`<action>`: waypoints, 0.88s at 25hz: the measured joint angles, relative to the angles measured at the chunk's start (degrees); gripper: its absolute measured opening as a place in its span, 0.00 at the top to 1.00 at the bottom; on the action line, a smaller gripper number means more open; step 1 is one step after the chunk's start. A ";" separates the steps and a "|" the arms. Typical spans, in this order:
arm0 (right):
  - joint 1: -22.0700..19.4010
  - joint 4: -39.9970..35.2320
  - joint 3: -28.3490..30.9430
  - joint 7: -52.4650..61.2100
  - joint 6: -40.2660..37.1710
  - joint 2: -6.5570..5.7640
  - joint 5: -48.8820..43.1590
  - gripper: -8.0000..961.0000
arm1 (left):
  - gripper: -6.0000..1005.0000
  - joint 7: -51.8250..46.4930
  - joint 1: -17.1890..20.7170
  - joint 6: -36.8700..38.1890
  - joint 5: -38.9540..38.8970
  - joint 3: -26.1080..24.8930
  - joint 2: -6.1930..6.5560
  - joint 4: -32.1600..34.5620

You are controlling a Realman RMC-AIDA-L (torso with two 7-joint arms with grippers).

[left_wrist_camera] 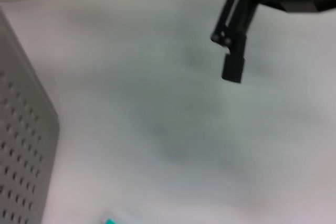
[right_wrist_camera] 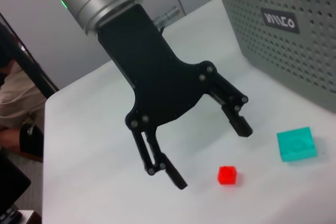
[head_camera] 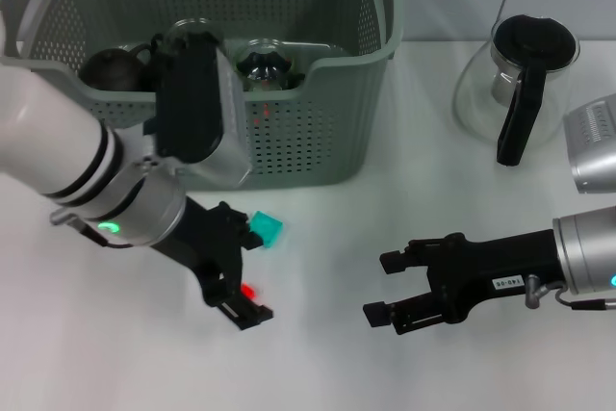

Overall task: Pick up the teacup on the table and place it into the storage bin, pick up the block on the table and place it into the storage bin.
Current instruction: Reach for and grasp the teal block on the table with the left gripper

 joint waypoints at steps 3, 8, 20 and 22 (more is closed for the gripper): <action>-0.36 0.00 0.09 0.41 0.06 -0.68 0.00 0.02 | 0.06 -5.72 -0.26 -1.57 -0.29 1.57 -0.10 -0.10; -0.95 0.03 1.98 -0.58 -0.84 -2.08 0.00 0.02 | 0.06 -15.10 -0.28 -4.17 0.12 3.58 -0.07 -0.07; -1.07 -0.54 2.54 -3.04 -5.14 -2.93 -0.34 0.02 | 0.06 -26.84 -0.72 -6.11 -0.20 2.95 0.01 -0.19; -0.90 -0.56 2.54 -4.23 -6.17 -2.95 -0.63 0.02 | 0.06 -30.03 -0.74 -7.04 0.10 2.46 0.15 -0.36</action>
